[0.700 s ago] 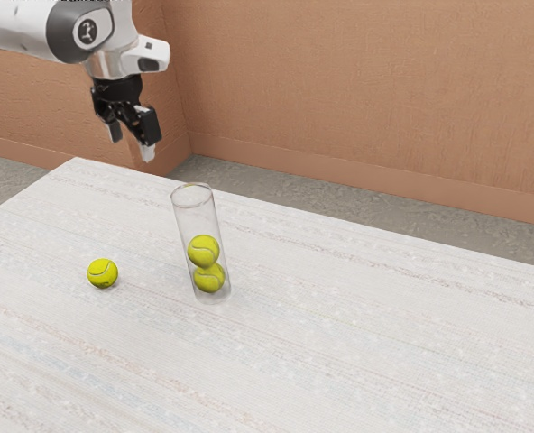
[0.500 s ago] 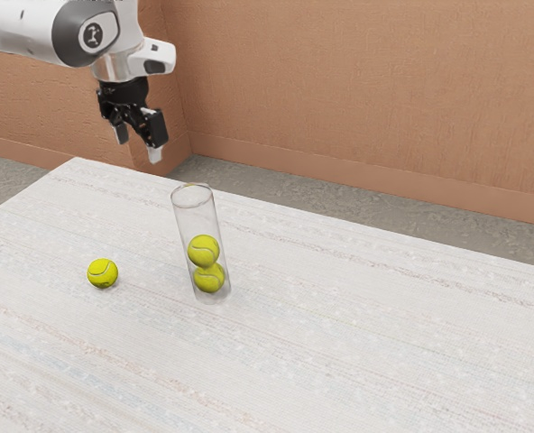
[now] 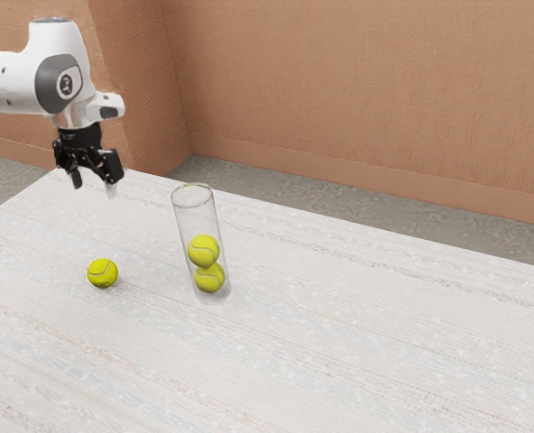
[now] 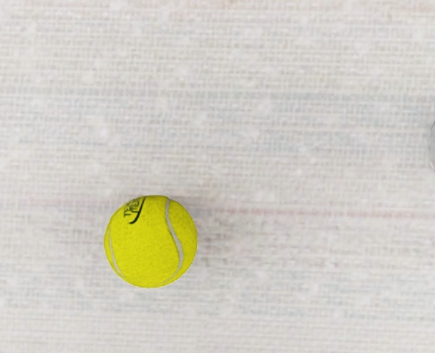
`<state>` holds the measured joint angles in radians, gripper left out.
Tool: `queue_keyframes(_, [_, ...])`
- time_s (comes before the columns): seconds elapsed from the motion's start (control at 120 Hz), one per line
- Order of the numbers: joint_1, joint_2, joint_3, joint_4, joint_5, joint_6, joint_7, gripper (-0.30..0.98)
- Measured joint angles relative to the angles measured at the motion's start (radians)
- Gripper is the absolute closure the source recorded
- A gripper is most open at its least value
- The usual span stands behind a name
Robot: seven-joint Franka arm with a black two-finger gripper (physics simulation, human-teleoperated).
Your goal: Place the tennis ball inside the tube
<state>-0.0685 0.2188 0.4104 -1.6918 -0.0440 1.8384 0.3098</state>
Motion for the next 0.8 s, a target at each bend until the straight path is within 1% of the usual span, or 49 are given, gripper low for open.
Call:
queue_keyframes(0.083, [0.026,0.048,-0.001,-0.008,-0.046,0.028,0.02,0.0])
queue_keyframes(0.167, [0.035,0.085,-0.002,-0.011,-0.079,0.053,0.039,0.0])
queue_keyframes(0.267, [0.039,0.121,-0.001,-0.011,-0.103,0.08,0.059,0.0])
queue_keyframes(0.45, [0.075,0.21,0.003,-0.014,-0.162,0.12,0.099,0.0])
queue_keyframes(0.8, [0.109,0.292,0.004,-0.019,-0.243,0.155,0.164,0.0])
